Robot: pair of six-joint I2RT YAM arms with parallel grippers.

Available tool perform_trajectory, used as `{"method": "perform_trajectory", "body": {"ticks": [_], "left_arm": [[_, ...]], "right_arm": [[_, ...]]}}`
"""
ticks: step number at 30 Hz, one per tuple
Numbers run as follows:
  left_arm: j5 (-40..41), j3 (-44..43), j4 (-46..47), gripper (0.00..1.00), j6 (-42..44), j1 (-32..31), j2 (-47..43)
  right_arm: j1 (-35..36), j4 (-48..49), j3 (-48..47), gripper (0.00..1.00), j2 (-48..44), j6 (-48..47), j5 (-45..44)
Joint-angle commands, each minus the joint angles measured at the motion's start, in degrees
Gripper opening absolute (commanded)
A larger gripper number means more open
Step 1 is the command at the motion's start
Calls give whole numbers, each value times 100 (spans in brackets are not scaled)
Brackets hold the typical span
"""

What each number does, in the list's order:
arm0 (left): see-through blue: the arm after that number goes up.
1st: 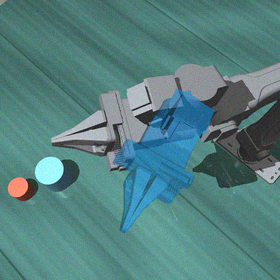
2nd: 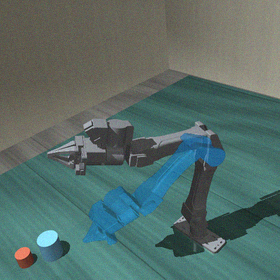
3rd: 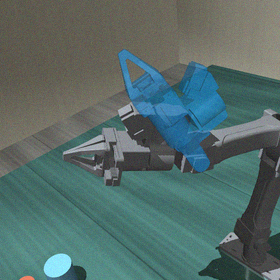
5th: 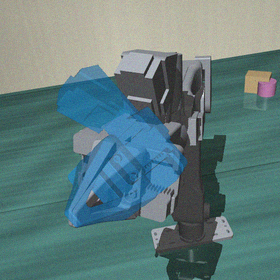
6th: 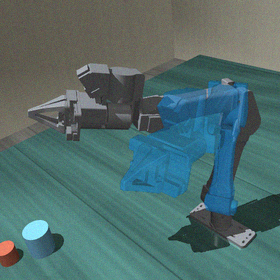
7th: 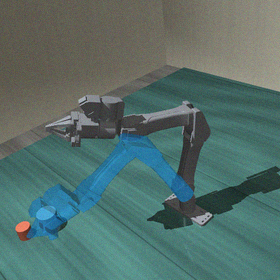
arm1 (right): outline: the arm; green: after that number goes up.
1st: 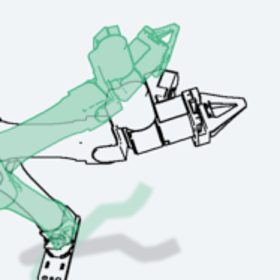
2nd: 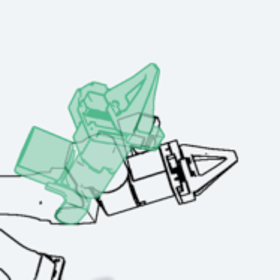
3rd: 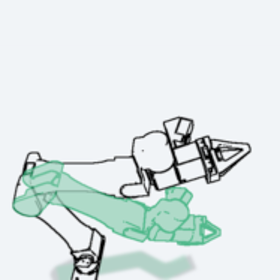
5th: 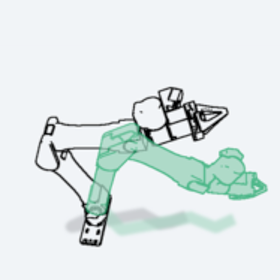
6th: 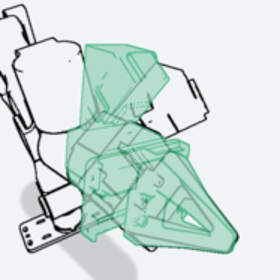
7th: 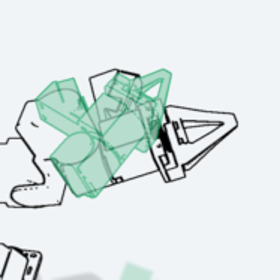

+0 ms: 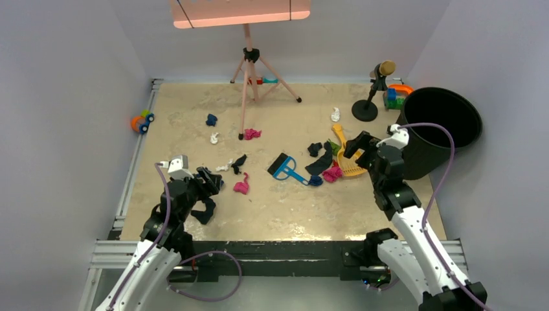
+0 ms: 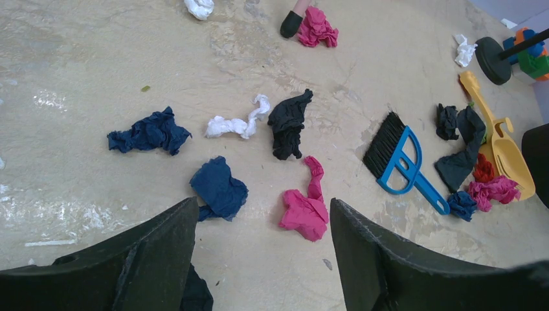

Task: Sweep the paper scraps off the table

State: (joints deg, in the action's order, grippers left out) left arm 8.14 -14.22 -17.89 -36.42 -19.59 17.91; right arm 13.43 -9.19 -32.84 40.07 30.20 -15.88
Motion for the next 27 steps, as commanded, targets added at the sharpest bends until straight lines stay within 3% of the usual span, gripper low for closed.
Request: {"method": "perform_trajectory", "body": {"ticks": [1,5,16,20,27], "left_arm": [[8,4,121,78,-23,-18,2],[38,-1,93,78,-27,-18,-48],[38,-14,63,78,-23,-18,-48],[39,-13,66,78,-27,-18,-42],[57,-18,61,78,-23,-18,-38]], "right_arm": [[1,786,-3,96,560,-238,239],[-5,1482,-234,92,1582,-724,305],[-171,391,-2907,87,4917,-1715,152],[-271,-36,-3549,85,5637,-1788,325],[-400,-283,-3748,81,6122,-1746,279]]}}
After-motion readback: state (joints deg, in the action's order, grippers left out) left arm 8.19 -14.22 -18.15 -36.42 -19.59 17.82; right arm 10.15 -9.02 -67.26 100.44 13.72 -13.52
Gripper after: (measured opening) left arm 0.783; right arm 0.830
